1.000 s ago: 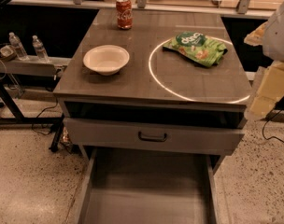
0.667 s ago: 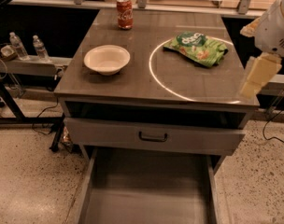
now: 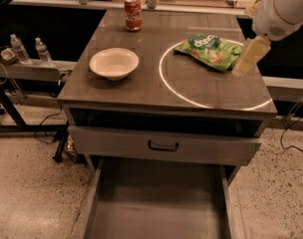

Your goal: Place green rice chip bag into middle drawer

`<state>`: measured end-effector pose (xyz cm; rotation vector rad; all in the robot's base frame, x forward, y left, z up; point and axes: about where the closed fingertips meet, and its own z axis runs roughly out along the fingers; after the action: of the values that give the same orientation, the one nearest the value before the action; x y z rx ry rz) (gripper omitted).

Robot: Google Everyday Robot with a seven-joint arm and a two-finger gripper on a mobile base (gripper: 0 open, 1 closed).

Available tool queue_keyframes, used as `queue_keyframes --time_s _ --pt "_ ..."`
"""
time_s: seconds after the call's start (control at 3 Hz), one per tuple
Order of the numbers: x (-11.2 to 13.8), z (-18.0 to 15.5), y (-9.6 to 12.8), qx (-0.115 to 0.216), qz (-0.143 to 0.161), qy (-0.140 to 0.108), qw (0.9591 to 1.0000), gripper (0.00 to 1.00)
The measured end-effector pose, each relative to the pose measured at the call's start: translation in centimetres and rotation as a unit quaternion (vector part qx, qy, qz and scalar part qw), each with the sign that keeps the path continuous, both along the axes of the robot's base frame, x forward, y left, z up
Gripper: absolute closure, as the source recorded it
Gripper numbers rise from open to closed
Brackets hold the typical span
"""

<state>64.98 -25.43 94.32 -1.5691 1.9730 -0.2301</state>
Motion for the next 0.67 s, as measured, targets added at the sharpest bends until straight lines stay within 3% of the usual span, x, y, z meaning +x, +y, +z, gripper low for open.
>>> queue_keyframes --time_s 0.33,0.67 --pt "2.06 1.34 -0.24 0.007 -0.002 -0.025 0.9997 0.00" --pt "2.00 1.23 -0.19 0.007 -0.001 -0.023 0.9997 0.00"
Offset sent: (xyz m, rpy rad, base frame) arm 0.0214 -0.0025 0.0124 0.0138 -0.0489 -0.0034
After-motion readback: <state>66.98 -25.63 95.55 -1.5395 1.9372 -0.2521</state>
